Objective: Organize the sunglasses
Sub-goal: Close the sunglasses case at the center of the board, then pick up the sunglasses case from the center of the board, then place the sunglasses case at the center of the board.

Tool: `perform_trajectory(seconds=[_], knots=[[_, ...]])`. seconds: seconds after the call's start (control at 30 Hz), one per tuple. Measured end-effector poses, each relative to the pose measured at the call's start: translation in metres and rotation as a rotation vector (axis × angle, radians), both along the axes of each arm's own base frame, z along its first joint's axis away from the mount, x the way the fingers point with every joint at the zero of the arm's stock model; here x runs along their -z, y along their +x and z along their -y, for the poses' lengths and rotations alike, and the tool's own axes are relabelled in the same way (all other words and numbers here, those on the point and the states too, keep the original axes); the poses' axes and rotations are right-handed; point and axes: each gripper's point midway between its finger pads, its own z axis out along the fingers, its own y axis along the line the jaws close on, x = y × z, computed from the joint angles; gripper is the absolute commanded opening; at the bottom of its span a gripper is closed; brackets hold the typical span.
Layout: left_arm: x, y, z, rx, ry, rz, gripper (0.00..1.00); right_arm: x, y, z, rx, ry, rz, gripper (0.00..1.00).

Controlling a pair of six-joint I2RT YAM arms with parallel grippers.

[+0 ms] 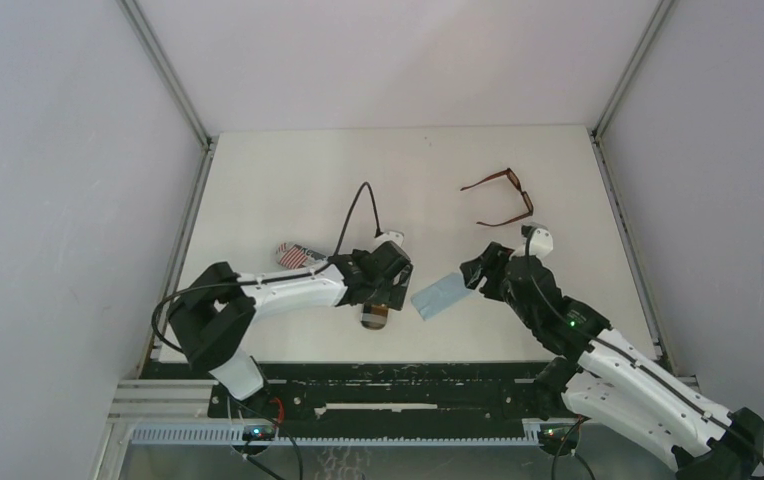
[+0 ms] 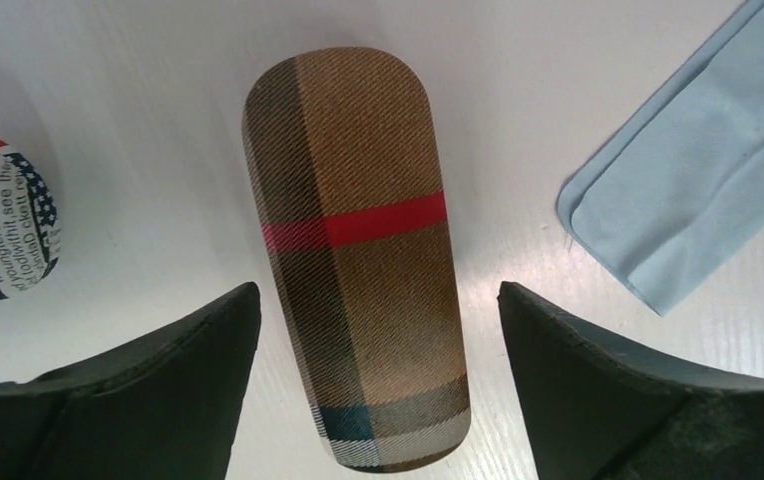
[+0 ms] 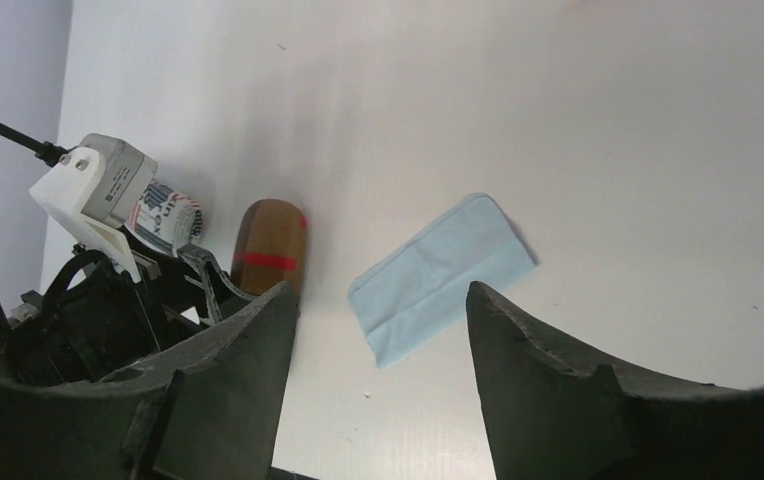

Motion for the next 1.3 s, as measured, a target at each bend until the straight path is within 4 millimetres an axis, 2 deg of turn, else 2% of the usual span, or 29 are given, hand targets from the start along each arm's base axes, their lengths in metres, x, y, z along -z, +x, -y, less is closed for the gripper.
perform_trajectory(seconds=[0.27, 0.47, 0.57, 0.7, 0.83, 0.93, 1.1, 1.3], knots=[[0.017, 0.0, 0.0, -0.016, 0.064, -0.036, 0.56, 0.012, -0.004, 0.01, 0.016, -0.033, -0.034, 0.61], [0.013, 0.004, 0.0, -0.024, 0.079, -0.04, 0.46, 0.01, -0.006, 0.011, 0.014, -0.03, -0.028, 0.6], [0.006, 0.013, -0.002, -0.034, 0.076, -0.038, 0.43, 0.007, -0.008, 0.013, 0.013, -0.021, -0.019, 0.6], [-0.018, 0.048, -0.008, -0.083, 0.044, -0.006, 0.41, 0.005, -0.009, 0.015, 0.015, -0.018, -0.015, 0.6], [-0.045, 0.102, -0.013, -0.13, 0.008, 0.05, 0.41, 0.009, -0.01, 0.017, 0.017, -0.031, -0.027, 0.6], [-0.057, 0.145, -0.017, -0.158, -0.01, 0.079, 0.41, 0.014, -0.009, 0.016, 0.01, -0.05, -0.044, 0.6], [-0.05, 0.191, -0.029, -0.178, 0.009, 0.081, 0.42, 0.029, -0.009, 0.012, -0.014, -0.09, -0.093, 0.6], [-0.032, 0.207, -0.04, -0.174, 0.025, 0.042, 0.43, 0.033, -0.008, 0.008, -0.035, -0.1, -0.107, 0.6]])
